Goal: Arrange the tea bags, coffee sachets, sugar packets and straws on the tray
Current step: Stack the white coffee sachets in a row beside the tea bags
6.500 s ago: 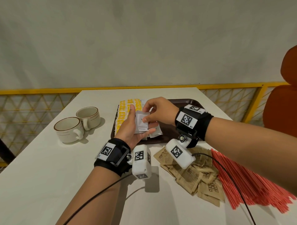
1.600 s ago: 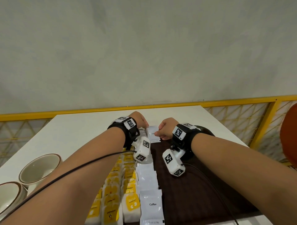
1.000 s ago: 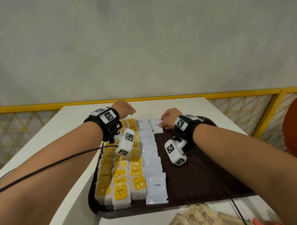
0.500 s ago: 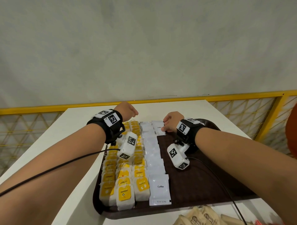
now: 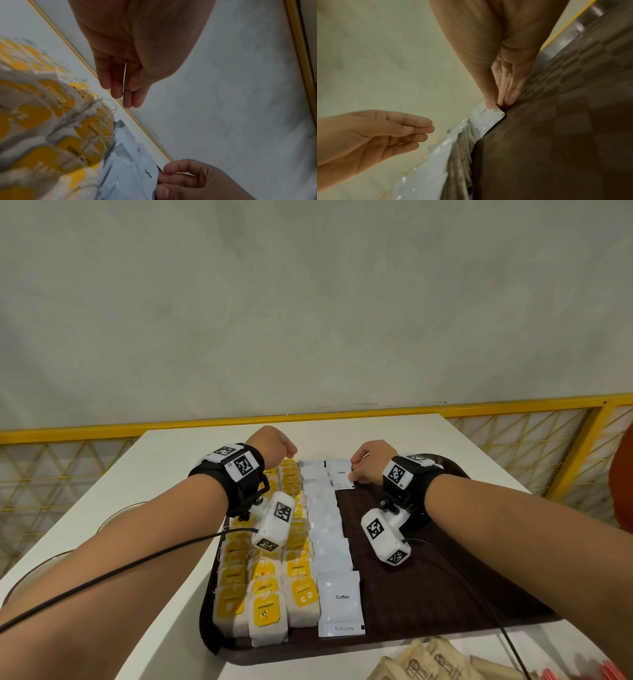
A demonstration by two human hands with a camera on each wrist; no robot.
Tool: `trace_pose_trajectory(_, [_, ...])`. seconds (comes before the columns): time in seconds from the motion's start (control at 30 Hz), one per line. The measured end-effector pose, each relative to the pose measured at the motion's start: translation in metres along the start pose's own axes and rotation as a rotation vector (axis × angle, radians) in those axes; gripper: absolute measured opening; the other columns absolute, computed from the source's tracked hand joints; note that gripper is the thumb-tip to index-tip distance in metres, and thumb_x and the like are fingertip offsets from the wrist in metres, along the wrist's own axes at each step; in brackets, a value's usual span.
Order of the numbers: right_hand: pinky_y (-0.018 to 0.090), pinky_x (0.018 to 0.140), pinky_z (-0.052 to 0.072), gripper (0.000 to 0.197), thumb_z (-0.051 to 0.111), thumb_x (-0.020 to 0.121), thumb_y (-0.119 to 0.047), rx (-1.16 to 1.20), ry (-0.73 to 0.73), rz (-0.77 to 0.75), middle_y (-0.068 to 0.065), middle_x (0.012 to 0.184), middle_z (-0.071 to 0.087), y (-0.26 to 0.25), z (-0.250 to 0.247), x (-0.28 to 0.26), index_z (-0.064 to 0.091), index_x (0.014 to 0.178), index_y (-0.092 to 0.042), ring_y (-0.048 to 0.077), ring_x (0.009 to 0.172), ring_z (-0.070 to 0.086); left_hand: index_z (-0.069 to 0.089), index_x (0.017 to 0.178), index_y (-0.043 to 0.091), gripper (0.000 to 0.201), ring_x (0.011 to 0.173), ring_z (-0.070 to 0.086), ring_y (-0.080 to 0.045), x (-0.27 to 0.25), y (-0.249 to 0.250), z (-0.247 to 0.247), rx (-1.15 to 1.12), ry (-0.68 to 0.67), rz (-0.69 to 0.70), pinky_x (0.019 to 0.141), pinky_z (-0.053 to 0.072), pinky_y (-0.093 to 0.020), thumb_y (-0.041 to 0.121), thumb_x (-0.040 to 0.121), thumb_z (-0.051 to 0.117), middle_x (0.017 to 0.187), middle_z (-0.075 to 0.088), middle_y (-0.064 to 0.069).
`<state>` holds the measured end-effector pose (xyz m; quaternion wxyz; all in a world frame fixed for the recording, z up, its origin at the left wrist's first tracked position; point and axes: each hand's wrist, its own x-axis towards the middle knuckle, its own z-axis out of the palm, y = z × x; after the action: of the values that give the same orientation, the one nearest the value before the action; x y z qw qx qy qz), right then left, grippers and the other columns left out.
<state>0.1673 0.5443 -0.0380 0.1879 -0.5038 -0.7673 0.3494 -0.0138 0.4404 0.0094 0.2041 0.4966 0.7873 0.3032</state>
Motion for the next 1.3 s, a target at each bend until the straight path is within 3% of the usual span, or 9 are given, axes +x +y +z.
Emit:
trace_pose_trajectory(0.33, [0.041,0.081,0.058,0.026,0.083,0.07,-0.007,-0.05,0.0,-0.028,0.008,0.096,0.069,-0.003,0.005,-0.006,0.061,0.078,-0.018,0.025,0.086,0.069,0.068,0.107,0.0,0.035,0.111,0.059,-0.026,-0.004,-0.003,0.002,-0.022,-0.004,-0.026,0.095,0.046,-0.033,-0.009,0.091,0.038,0.112,0.067,-0.014])
trace_pose_trajectory(0.93, [0.036,0.081,0.058,0.027,0.076,0.076,0.0,-0.07,-0.019,-0.066,0.007,0.103,0.067,-0.009,0.002,-0.005,0.068,0.1,-0.01,0.024,0.087,0.068,0.069,0.107,0.001,0.035,0.112,0.058,-0.025,-0.007,0.001,0.004,-0.013,0.001,-0.02,0.098,0.045,-0.033,-0.008,0.092,0.038,0.113,0.067,-0.014])
trace_pose_trajectory(1.13, [0.038,0.08,0.058,0.03,0.079,0.072,-0.001,-0.04,0.031,-0.052,0.007,0.102,0.069,-0.009,0.002,-0.007,0.066,0.097,-0.012,0.023,0.086,0.067,0.067,0.11,0.0,0.037,0.111,0.058,-0.027,-0.014,0.003,0.003,-0.036,-0.001,-0.017,0.089,0.044,-0.029,-0.01,0.091,0.037,0.115,0.065,-0.015])
trace_pose_trajectory(1.3, [0.039,0.08,0.058,0.03,0.08,0.072,-0.001,-0.007,0.022,-0.043,0.007,0.101,0.069,-0.007,-0.002,-0.011,0.065,0.095,-0.012,0.026,0.088,0.068,0.067,0.11,0.001,0.037,0.11,0.059,-0.028,-0.019,-0.002,0.006,-0.117,-0.002,-0.022,0.096,0.047,-0.033,-0.012,0.089,0.039,0.116,0.064,-0.016])
